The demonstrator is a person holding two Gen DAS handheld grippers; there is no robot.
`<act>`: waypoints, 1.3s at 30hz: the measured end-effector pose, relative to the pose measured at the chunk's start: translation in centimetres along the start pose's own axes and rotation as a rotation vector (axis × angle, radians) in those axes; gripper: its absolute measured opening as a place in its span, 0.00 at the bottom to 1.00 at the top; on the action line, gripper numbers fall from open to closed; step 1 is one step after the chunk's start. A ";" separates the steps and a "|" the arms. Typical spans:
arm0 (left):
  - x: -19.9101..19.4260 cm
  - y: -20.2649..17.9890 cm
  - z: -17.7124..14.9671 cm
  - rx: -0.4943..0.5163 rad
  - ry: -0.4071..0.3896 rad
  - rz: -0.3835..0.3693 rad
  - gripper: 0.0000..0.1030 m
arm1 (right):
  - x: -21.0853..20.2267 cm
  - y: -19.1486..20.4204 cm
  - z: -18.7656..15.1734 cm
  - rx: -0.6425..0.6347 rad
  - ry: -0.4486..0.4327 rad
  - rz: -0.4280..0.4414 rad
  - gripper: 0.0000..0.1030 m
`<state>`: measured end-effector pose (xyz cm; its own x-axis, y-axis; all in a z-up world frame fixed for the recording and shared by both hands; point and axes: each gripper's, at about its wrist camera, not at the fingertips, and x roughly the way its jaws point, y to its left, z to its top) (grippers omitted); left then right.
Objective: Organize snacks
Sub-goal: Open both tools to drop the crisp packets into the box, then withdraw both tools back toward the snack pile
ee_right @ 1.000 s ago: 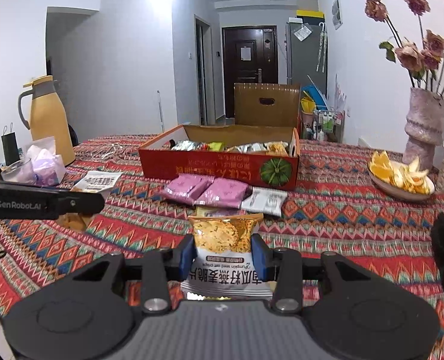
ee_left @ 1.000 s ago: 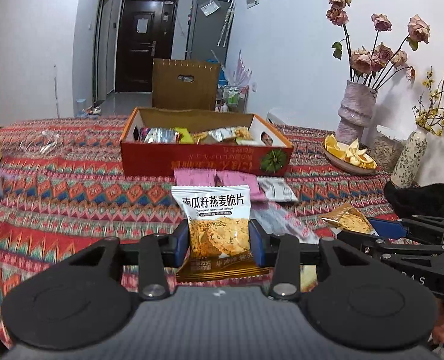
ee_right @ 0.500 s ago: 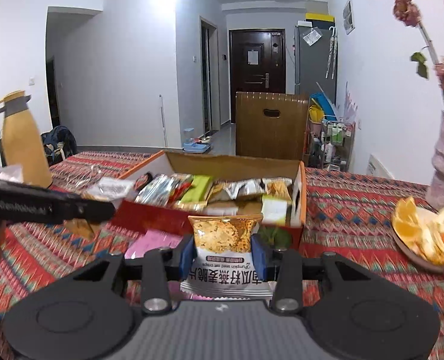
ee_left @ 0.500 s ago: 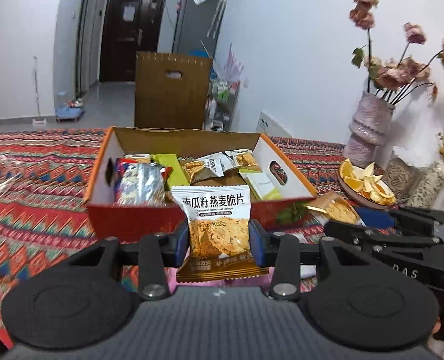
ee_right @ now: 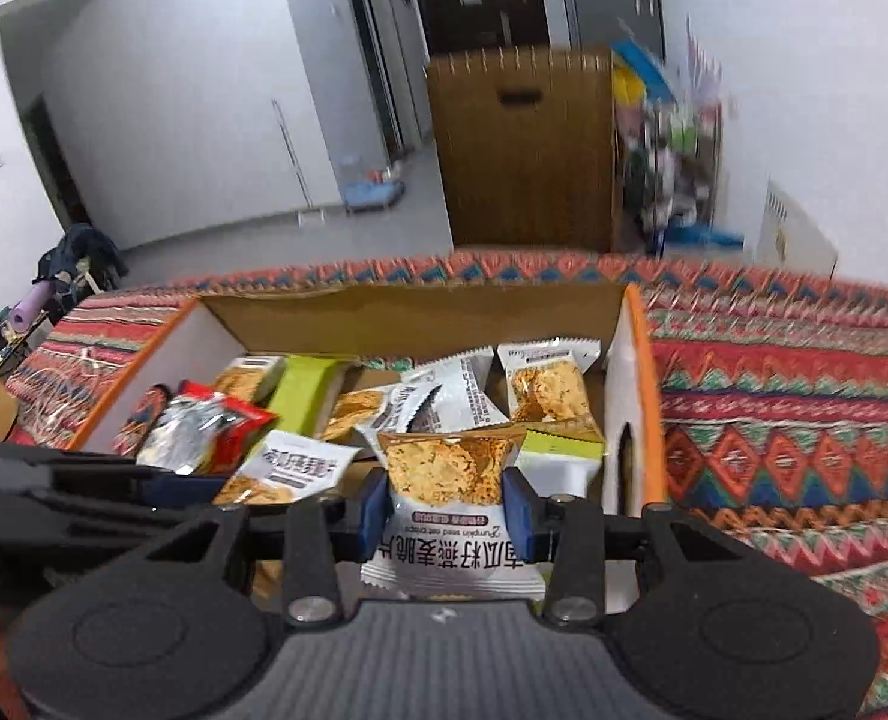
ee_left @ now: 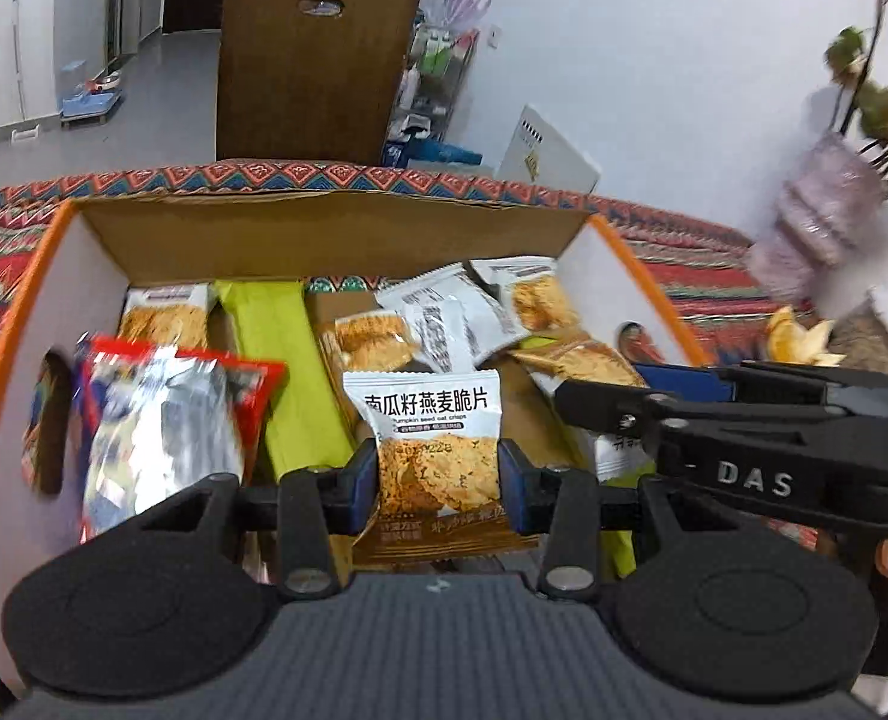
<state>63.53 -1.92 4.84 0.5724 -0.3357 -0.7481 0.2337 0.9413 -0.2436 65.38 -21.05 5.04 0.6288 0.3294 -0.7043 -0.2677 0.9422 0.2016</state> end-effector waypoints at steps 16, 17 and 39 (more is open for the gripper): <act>-2.6 2.8 1.2 -0.044 -0.074 0.045 0.61 | 3.5 0.8 1.8 0.035 0.059 0.044 0.53; -3.2 2.8 1.2 -0.040 -0.080 0.048 0.62 | 3.1 0.8 1.9 0.030 0.047 0.035 0.53; -21.1 -2.2 -8.0 0.076 -0.239 0.175 0.79 | -17.9 1.6 -4.5 -0.090 -0.135 -0.114 0.76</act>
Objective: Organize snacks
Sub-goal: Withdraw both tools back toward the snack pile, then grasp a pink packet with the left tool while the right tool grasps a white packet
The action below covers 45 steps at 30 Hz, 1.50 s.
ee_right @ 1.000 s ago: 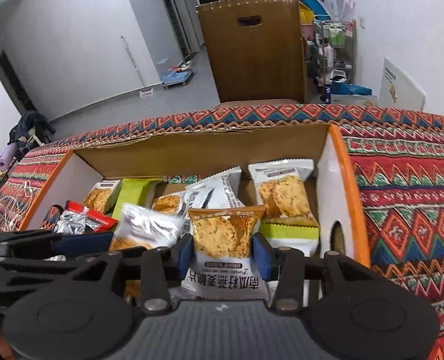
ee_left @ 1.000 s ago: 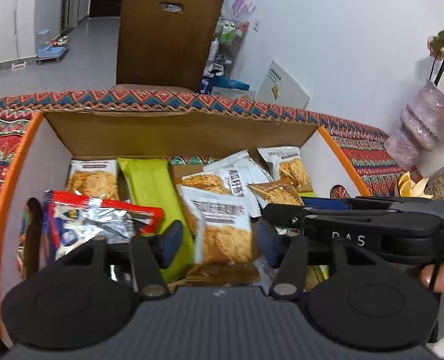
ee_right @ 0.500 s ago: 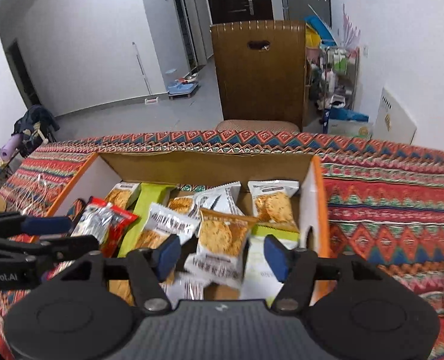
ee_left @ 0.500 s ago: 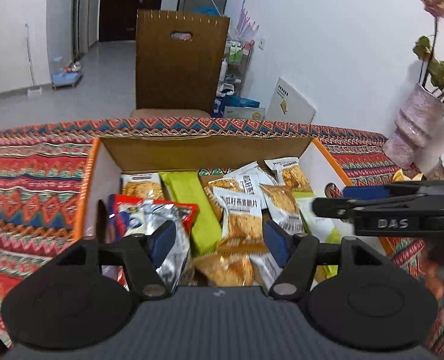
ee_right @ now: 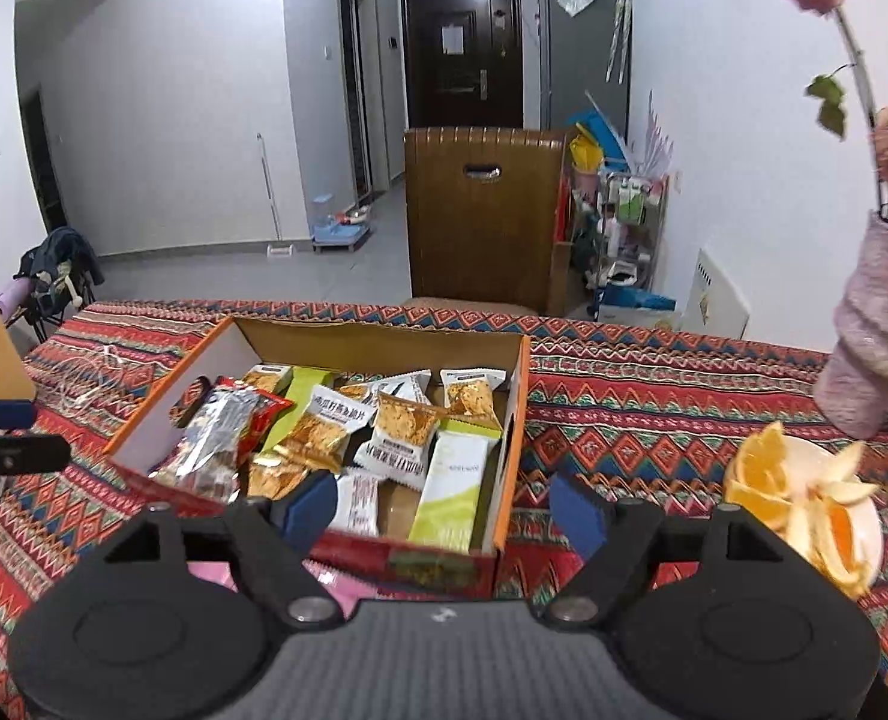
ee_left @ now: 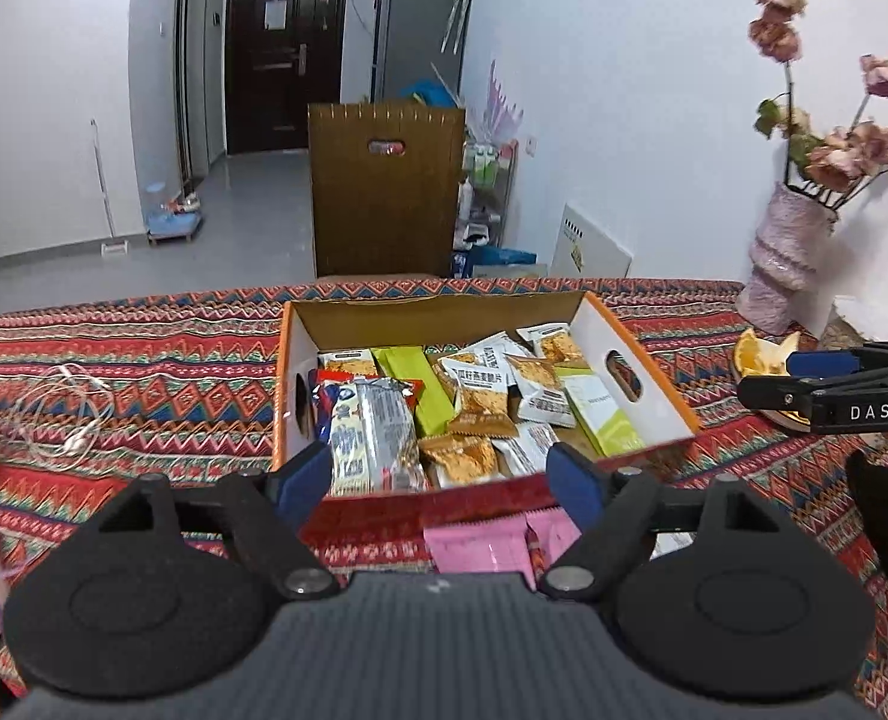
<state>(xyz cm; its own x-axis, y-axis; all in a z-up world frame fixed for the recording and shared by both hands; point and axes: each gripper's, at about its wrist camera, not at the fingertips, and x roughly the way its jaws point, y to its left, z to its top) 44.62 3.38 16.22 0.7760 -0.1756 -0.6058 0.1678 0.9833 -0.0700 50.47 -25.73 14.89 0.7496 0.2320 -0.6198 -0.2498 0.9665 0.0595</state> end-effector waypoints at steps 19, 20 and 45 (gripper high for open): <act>-14.9 -2.2 -15.5 -0.107 -0.148 -0.017 0.83 | -15.9 4.9 -15.1 -0.068 -0.211 0.023 0.80; -15.4 -2.3 -16.3 -0.114 -0.154 -0.015 0.83 | -16.4 5.1 -16.2 -0.062 -0.213 0.023 0.80; -14.7 -1.6 -25.2 -0.187 -0.021 0.067 0.84 | -17.7 5.5 -28.3 0.043 -0.125 -0.039 0.81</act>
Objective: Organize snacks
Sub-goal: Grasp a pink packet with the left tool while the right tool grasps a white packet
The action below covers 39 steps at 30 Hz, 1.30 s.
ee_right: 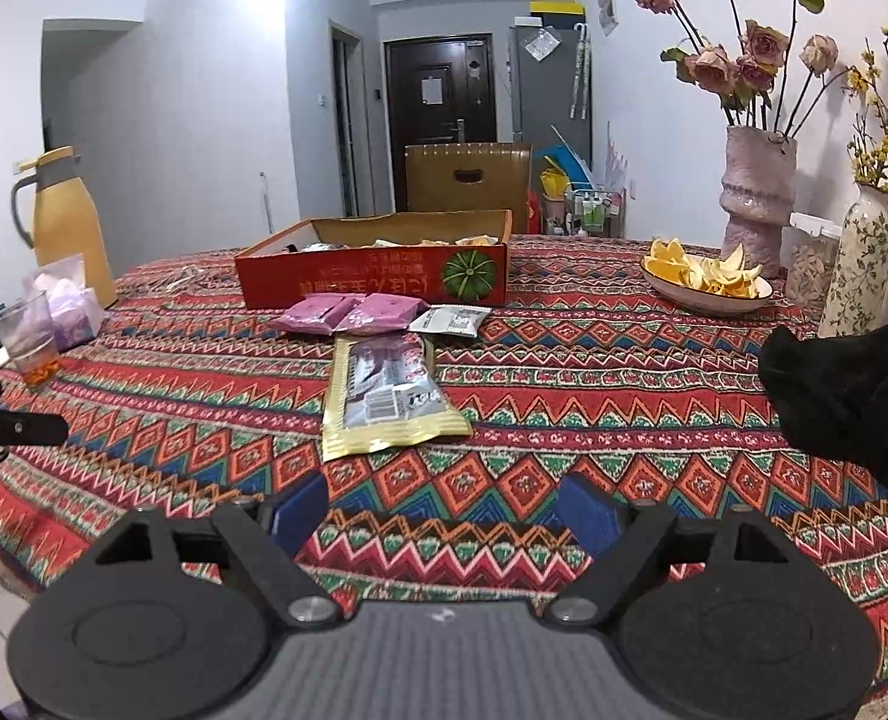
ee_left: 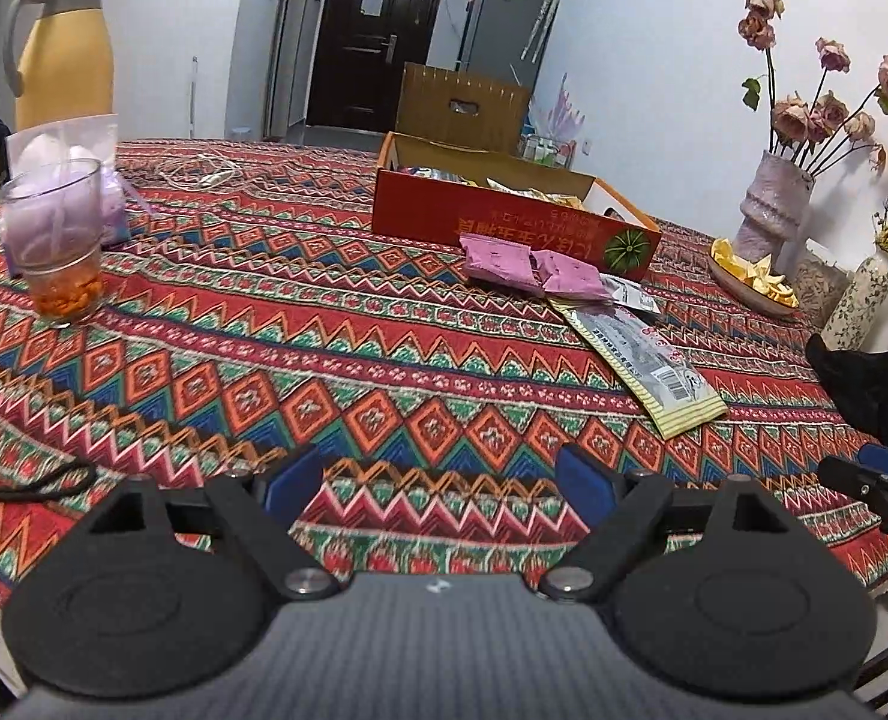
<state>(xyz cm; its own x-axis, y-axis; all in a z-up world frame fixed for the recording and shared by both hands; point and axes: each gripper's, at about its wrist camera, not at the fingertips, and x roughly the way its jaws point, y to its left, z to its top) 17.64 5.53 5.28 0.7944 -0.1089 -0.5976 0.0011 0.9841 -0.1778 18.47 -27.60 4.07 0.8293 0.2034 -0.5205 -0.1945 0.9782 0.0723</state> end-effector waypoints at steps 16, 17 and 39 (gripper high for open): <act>9.3 -2.0 7.2 0.056 0.027 -0.035 0.84 | 9.2 -1.9 5.1 0.024 0.045 -0.025 0.81; 10.2 -2.0 7.7 0.058 0.032 -0.038 0.84 | 10.0 -2.0 5.6 0.023 0.048 -0.025 0.81; 26.5 -3.3 13.7 0.053 0.101 -0.097 0.75 | 27.8 -1.3 11.9 0.045 0.112 0.037 0.55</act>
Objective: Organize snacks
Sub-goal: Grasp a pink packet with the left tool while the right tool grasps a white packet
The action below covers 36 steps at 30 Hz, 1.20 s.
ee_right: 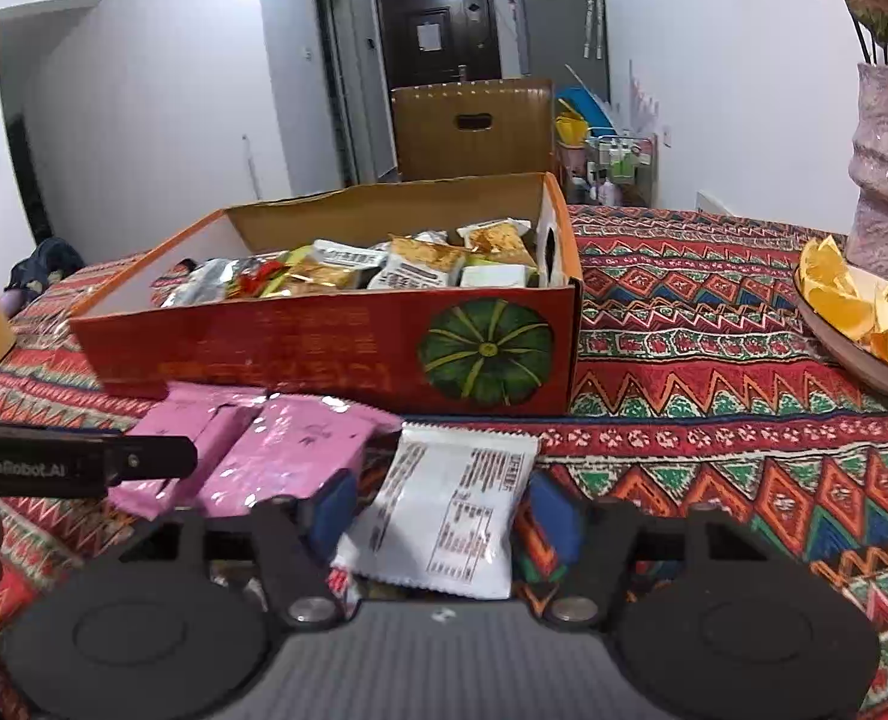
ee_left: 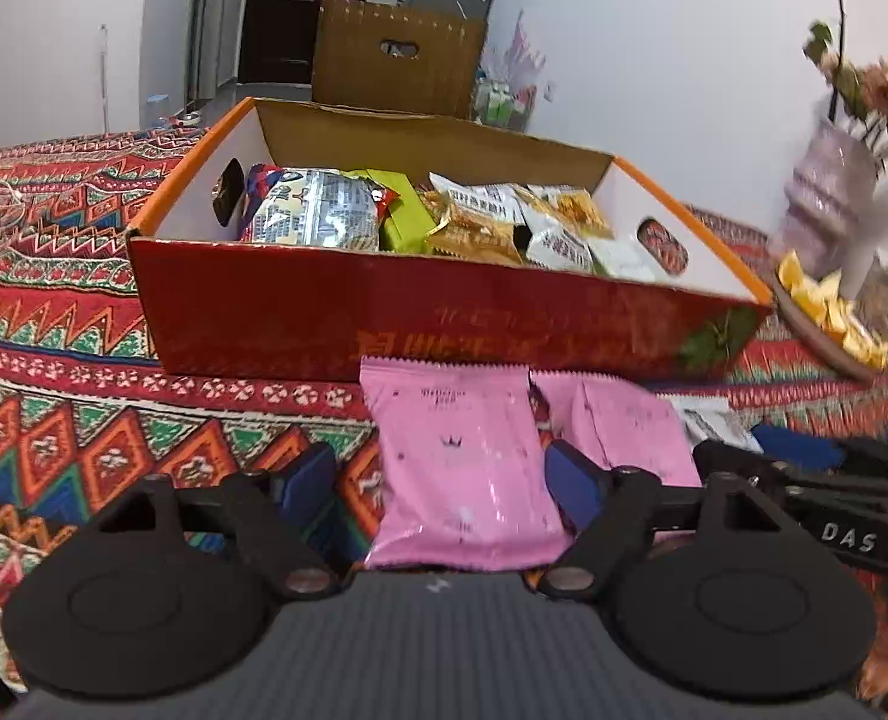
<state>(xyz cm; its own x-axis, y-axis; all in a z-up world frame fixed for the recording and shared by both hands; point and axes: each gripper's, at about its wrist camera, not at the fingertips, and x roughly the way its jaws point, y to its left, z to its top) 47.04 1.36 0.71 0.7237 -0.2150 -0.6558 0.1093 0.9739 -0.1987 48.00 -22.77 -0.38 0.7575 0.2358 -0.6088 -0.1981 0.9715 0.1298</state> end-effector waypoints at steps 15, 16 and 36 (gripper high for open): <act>0.5 -2.4 -1.2 0.147 -0.052 0.043 0.61 | -0.2 -0.1 -0.7 -0.044 0.010 0.015 0.47; 0.4 -2.5 -1.4 0.157 -0.055 0.047 0.61 | -0.3 -0.1 -0.8 -0.045 0.009 0.016 0.47; -13.2 -3.1 -6.4 0.058 -0.094 0.085 0.60 | -11.6 -0.7 -4.1 -0.021 -0.088 -0.050 0.36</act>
<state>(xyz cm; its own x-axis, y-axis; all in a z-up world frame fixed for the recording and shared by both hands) 32.81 0.68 5.28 0.7927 -0.1260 -0.5964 0.0819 0.9915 -0.1006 36.83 -26.30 3.33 0.8183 0.1890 -0.5428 -0.1713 0.9817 0.0836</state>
